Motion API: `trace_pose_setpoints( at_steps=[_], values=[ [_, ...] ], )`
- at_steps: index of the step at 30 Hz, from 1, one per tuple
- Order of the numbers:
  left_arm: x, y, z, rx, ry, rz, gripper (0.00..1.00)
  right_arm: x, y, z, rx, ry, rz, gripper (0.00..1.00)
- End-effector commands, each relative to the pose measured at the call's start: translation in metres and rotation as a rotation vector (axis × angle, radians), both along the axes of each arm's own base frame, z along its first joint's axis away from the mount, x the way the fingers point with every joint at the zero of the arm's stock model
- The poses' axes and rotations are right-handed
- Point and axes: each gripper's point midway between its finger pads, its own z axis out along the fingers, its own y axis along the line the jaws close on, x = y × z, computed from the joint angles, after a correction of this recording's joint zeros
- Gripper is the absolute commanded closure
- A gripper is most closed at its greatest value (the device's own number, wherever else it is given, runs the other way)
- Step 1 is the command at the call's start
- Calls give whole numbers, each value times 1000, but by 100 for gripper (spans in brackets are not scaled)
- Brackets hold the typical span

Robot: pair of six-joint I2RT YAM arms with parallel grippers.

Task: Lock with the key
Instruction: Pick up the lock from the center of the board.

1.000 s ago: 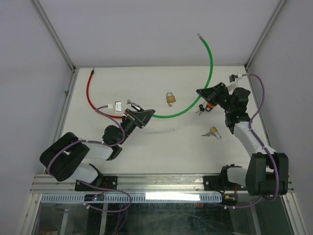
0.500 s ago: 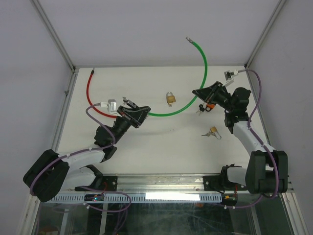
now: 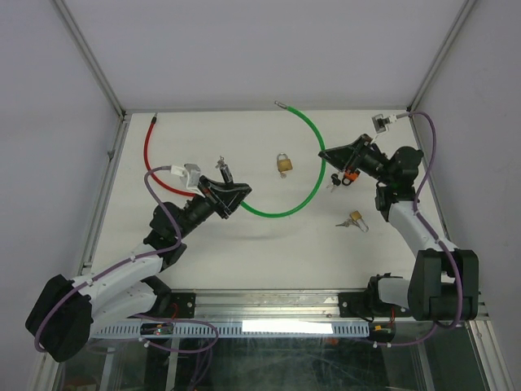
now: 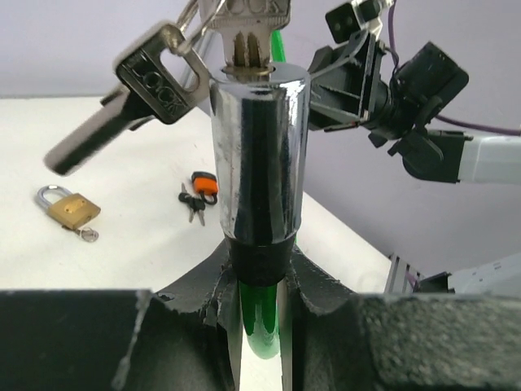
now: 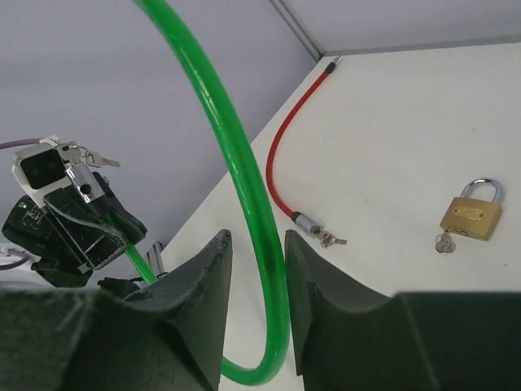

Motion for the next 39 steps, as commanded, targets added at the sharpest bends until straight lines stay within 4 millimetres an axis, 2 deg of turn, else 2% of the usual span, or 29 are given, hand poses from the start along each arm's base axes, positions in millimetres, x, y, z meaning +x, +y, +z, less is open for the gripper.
trace_pose_setpoints(
  at_steps=[1, 5, 14, 30, 39],
  values=[
    [-8, -1, 30, 3, -106, -43, 100, 1, 1, 16, -10, -82, 33, 66],
    [-13, -4, 34, 23, -135, -69, 100, 2, 8, 2, -15, -43, 86, 67],
    [-22, -6, 38, 56, -158, -121, 100, -3, 25, -9, -97, -99, 172, 65],
    [-25, -7, 24, 102, -139, -159, 100, -11, 43, -20, -168, -175, 254, 62],
    [-24, -2, 23, 103, -138, -162, 100, -20, 51, -20, -178, -206, 306, 62]
  ],
)
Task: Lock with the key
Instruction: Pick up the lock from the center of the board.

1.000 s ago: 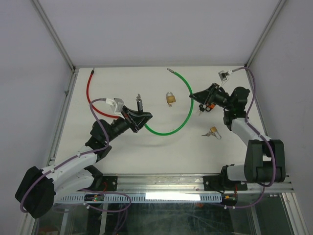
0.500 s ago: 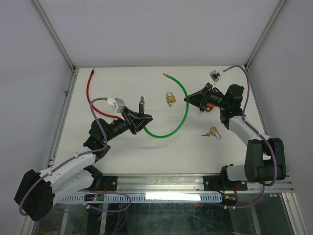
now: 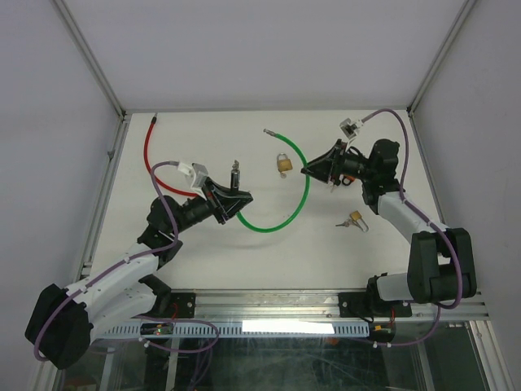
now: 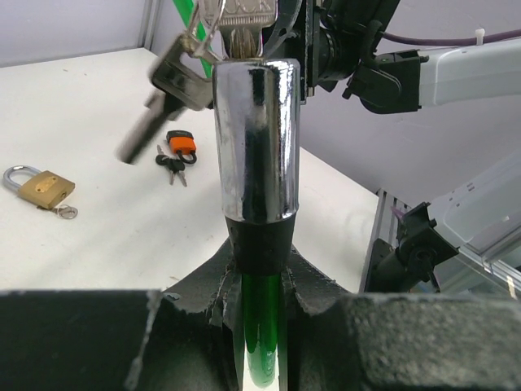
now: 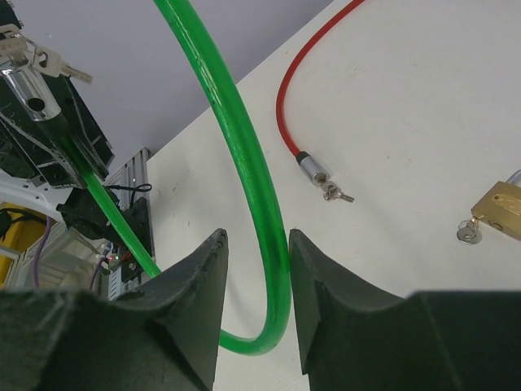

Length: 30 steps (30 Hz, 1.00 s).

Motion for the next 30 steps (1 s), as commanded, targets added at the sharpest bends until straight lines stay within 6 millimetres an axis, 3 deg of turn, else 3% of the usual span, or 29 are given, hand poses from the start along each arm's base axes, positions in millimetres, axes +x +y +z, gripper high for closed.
trace_pose_setpoints(
  at_steps=[1, 11, 26, 30],
  values=[
    [-4, 4, 36, -50, -114, -13, 100, -5, 7, 25, 3, -124, 66, 62],
    [0, 10, 33, -60, -105, -41, 100, -11, 13, 22, -8, -139, 106, 60],
    [8, 8, 13, 0, -71, -80, 100, -10, 27, -7, -140, -190, 143, 58],
    [15, 8, 7, 39, -61, -68, 100, -9, 26, -9, -161, -203, 147, 72]
  ],
)
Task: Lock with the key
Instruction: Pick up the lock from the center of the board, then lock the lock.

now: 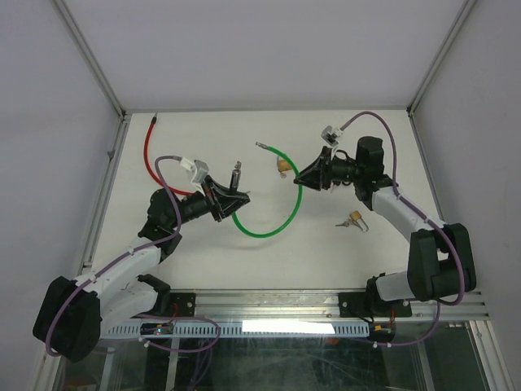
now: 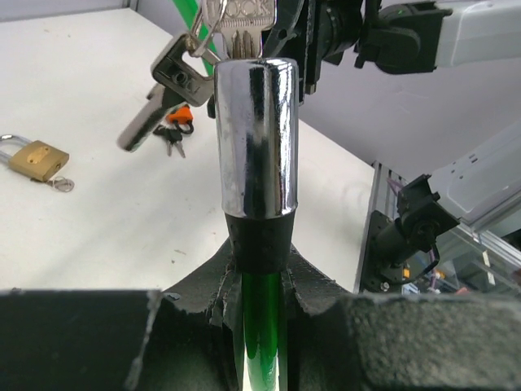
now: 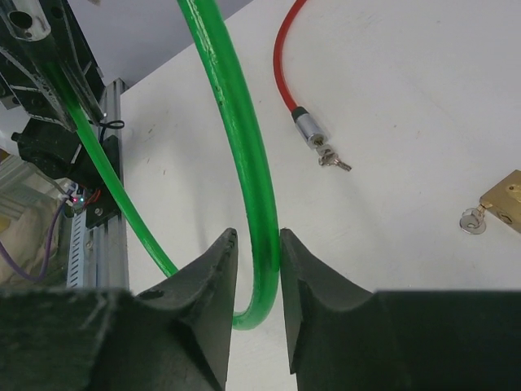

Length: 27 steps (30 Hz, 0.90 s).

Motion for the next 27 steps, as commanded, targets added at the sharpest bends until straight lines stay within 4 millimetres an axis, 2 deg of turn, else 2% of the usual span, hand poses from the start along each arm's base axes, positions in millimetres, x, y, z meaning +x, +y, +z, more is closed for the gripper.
trace_pose_setpoints(
  at_steps=[1, 5, 8, 13, 16, 18, 23, 27],
  values=[
    [9, 0, 24, 13, -98, 7, 100, 6, 4, 19, -16, -119, 34, 73],
    [23, 4, 12, 95, -96, 65, 100, 1, 6, -1, -57, -93, 90, 70],
    [24, 7, 6, 149, -155, 76, 100, 4, 4, -20, -112, -83, 106, 70],
    [29, 10, -3, 225, -242, 89, 100, 5, -1, -50, -184, -145, 120, 70],
    [30, 8, -8, 265, -286, 67, 100, 5, -1, -59, -185, -201, 125, 70],
    [31, 6, -19, 307, -300, 50, 100, 4, 0, -67, -192, -210, 134, 69],
    [35, 3, -45, 412, -304, 33, 100, 11, -6, -81, -257, -209, 126, 58],
    [38, 3, -55, 457, -295, 32, 100, 16, -13, -76, -282, -233, 109, 47]
  ],
)
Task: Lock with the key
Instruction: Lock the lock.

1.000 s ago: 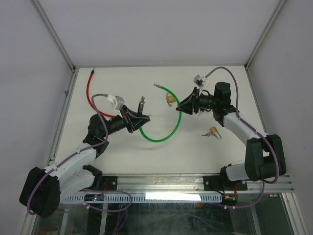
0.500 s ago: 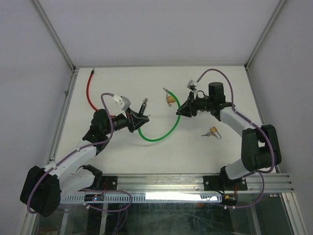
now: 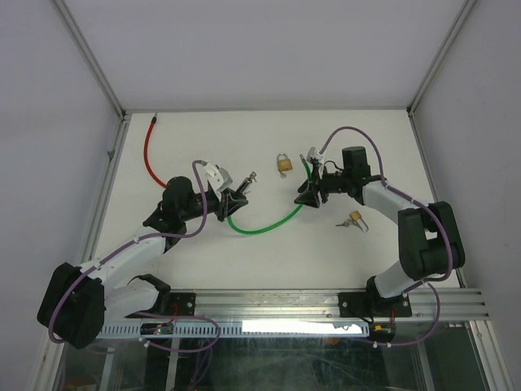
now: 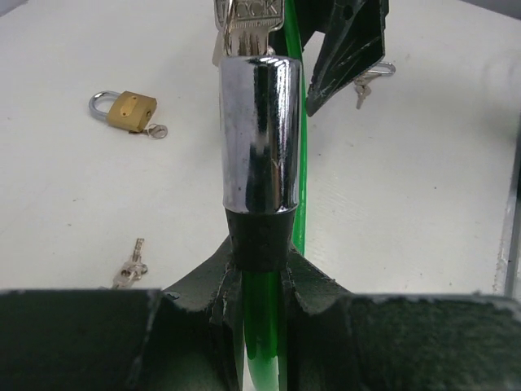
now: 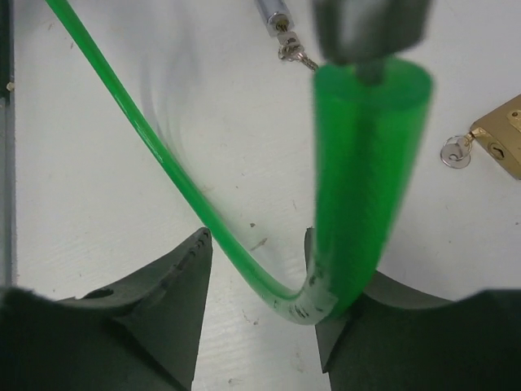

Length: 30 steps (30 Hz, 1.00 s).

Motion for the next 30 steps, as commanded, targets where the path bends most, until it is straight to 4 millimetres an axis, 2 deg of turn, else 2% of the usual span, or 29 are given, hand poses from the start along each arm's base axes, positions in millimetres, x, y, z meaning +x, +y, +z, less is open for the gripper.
trace_pose_setpoints(
  at_steps=[1, 10, 16, 20, 24, 26, 27, 30],
  values=[
    [11, -2, 12, 53, -110, 0, 100, 16, -5, 21, -19, -131, 9, 45],
    [10, 0, 17, 56, -120, 11, 100, 7, -30, 72, -61, -291, 60, 23],
    [10, 0, 19, 51, -119, 17, 100, 9, -53, 94, -87, -306, 21, 21],
    [7, -2, 22, 45, -124, -1, 100, 9, -61, 125, -84, -378, 10, 21],
    [4, -4, 24, 40, -128, -15, 100, -13, -49, 169, -2, -537, 127, 14],
    [3, -6, 25, 39, -131, -25, 100, -32, -36, 188, 79, -651, 229, 4],
    [2, -6, 25, 38, -133, -29, 100, -41, -29, 193, 105, -710, 275, 1],
    [0, -8, 25, 41, -135, -37, 100, -57, 2, 206, 108, -837, 396, 1]
  ],
)
